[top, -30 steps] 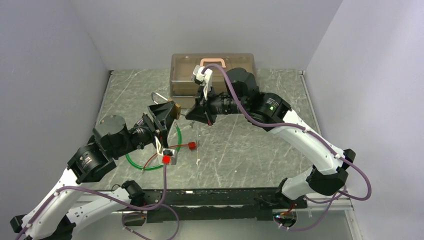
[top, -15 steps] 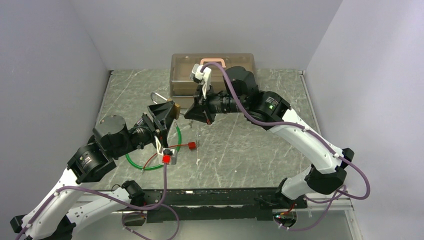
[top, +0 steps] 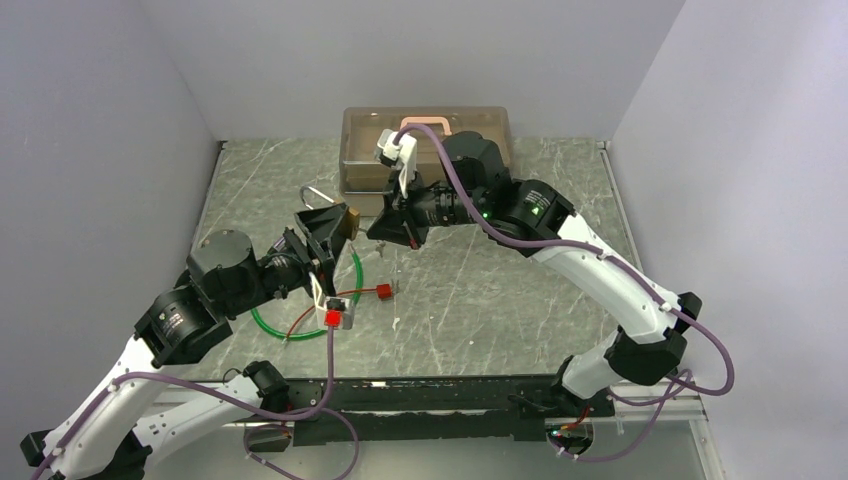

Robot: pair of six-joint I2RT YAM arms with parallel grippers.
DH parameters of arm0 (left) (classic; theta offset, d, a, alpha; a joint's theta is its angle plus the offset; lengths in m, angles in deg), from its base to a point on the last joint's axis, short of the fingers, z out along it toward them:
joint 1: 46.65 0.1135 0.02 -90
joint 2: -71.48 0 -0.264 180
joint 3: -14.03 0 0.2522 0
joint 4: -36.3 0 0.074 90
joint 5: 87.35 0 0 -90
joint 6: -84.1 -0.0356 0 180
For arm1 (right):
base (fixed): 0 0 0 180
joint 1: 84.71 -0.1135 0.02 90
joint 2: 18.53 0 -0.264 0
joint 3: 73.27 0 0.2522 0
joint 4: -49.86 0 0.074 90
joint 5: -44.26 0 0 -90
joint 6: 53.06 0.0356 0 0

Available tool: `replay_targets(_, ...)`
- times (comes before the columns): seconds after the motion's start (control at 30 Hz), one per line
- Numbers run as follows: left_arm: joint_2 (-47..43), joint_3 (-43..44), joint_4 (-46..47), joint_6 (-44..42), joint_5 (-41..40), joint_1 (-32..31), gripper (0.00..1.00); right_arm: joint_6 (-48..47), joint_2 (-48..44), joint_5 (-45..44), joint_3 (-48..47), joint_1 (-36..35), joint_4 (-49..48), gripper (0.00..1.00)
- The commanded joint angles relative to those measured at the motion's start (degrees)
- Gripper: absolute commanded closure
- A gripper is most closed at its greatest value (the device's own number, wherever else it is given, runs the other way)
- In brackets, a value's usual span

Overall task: Unlock with the key
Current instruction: Unlock the lock.

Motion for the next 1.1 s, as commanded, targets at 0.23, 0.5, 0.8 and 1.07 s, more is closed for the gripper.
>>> replay_targets(0.23, 0.4, 1.12, 6.79, -5.02, -2.41, -0.7, 1.0, 0.66, 3.08, -5.46, -4.37, -3.31, -0.75, 1.0)
replay_targets(0.5, 0.61, -1.06, 7.33, -9.02, -4.6, -1.5, 1.0, 2.2, 2.86, -6.26, -3.64, -3.95, -3.31, 1.0)
replay_targets(0.8, 1.2, -1.86, 8.25, -9.25, -5.98, -2.07, 1.0, 4.18, 2.16, -4.89, -1.86, -3.97, -6.55, 1.0)
replay_targets(1.07, 2.94, -1.13, 10.94, -5.41, -10.27, -2.95, 1.0, 5.67, 1.73, -4.16, 0.33, -5.06, -11.09, 1.0)
